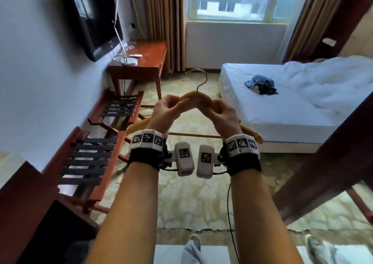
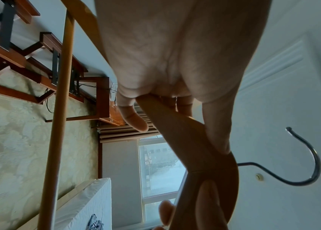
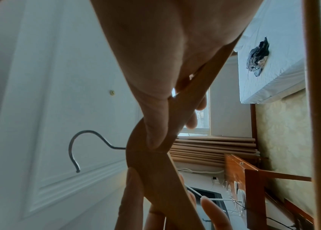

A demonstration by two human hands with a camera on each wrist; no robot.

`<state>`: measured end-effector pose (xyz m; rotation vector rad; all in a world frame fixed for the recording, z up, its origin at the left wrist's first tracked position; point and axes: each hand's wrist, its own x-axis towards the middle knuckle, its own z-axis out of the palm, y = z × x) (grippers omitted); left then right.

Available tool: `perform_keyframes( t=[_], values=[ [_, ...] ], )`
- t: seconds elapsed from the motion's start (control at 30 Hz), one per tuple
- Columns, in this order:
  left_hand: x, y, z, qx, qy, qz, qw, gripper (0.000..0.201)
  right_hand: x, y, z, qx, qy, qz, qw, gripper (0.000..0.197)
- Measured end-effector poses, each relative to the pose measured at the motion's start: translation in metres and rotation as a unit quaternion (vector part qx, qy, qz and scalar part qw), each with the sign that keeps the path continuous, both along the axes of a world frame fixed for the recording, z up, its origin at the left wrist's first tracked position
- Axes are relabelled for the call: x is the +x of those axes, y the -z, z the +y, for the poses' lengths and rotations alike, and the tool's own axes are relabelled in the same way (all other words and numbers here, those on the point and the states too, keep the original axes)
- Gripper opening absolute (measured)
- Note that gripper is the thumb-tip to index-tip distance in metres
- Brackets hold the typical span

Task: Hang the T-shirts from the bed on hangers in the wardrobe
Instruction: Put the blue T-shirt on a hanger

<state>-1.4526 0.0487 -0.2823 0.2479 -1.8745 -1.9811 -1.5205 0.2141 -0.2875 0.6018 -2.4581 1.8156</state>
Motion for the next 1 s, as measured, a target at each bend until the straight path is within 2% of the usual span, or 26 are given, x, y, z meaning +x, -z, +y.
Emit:
perform_keyframes(
  t=[0.13,0.33,0.53,0.6,0.67,0.8,0.9,0.97,1.0],
  values=[
    [-0.093,-0.005,-0.038,0.006,-0.006,-0.017,1.0,0.055,-0.103,0.0,-0.043,0.018,-0.007,0.002,1.0,0.037],
    [-0.217,-0.014,-0.086,0.027,-0.01,-0.016,0.999,0.037,-0.227,-0.02,-0.089,0.046,-0.027,0.006,0.999,0.026],
    [-0.342,-0.003,-0.121,0.042,0.001,-0.009,0.999,0.04,-0.344,-0.012,-0.123,0.067,-0.014,0.01,0.998,0.028],
    [-0.389,0.002,-0.135,0.04,0.014,-0.009,0.999,0.047,-0.387,-0.007,-0.134,0.069,0.001,0.003,0.998,0.037],
    [-0.44,0.007,-0.15,0.037,0.035,-0.012,0.999,0.043,-0.43,-0.002,-0.145,0.072,0.021,-0.003,0.997,0.044],
    [-0.548,0.009,-0.177,0.029,0.081,-0.019,0.996,0.021,-0.521,-0.003,-0.169,0.062,0.062,-0.02,0.996,0.035],
    [-0.626,0.0,-0.193,0.021,0.117,-0.021,0.993,0.02,-0.587,-0.007,-0.181,0.064,0.097,-0.021,0.993,0.026],
    [-0.672,-0.003,-0.199,0.026,0.139,-0.012,0.99,0.022,-0.621,-0.012,-0.184,0.061,0.118,-0.026,0.991,0.03],
    [-0.673,-0.005,-0.199,0.025,0.137,-0.005,0.99,0.023,-0.621,-0.013,-0.184,0.063,0.118,-0.021,0.991,0.033]
  ],
)
